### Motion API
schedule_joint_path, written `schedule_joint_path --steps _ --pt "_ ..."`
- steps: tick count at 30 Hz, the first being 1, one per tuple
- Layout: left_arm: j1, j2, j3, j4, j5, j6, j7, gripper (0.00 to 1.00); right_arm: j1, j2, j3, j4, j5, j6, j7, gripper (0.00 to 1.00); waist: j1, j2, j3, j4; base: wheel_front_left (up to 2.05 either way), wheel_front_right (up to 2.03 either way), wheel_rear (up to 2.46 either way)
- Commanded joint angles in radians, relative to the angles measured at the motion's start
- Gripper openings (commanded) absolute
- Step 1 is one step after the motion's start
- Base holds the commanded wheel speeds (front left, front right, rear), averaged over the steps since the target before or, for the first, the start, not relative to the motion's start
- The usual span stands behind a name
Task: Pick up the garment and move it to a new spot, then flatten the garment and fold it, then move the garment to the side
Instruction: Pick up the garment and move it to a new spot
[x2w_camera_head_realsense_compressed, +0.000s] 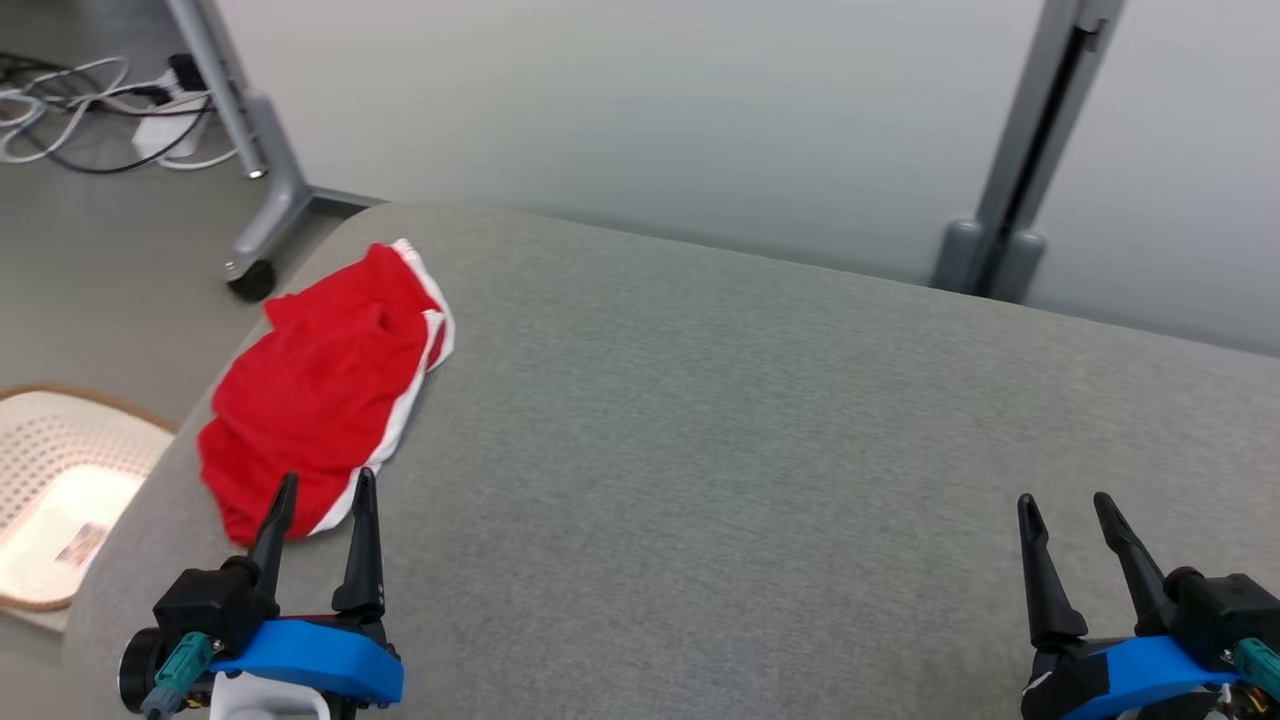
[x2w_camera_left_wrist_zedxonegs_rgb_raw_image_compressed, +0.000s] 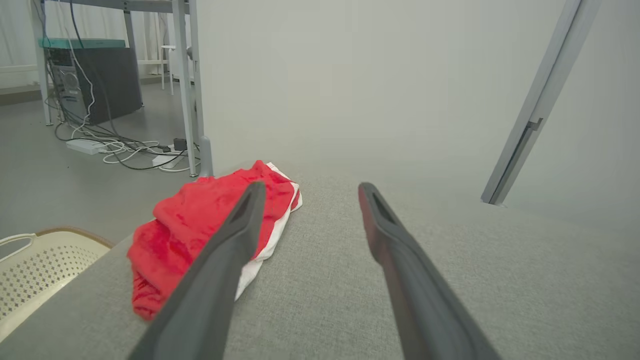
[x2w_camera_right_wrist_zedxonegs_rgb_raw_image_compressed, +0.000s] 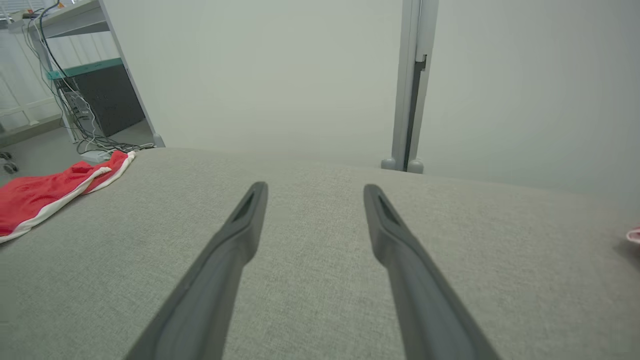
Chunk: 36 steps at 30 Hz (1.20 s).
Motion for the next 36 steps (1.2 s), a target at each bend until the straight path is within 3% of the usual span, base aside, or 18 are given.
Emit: schedule_joint_path --steps 1,16,29,36 --pt "0.003 0.005 0.002 -0.004 -0.005 0.004 -0.004 1.0 -0.01 0.0 -0.001 0.003 0.002 0.0 -0.002 1.0 -0.0001 0.0 0.018 0.032 0.0 0.0 0.0" --pt "0.01 0.013 0.002 -0.008 -0.019 0.011 -0.003 1.0 -0.016 0.0 0.023 0.008 0.007 0.0 0.003 1.0 -0.0001 0.0 0.025 0.159 0.0 0.0 0.0" --pt "0.01 0.006 0.004 -0.014 -0.02 0.019 -0.004 1.0 -0.024 0.0 0.036 -0.001 -0.011 0.0 0.006 1.0 -0.0001 0.0 0.044 0.155 0.0 0.0 0.0" --pt "-0.032 0.035 0.027 -0.023 -0.026 0.017 -0.004 1.0 -0.035 0.0 0.047 -0.022 -0.026 0.0 0.015 1.0 -0.0001 0.0 0.069 0.137 0.0 0.0 0.0"
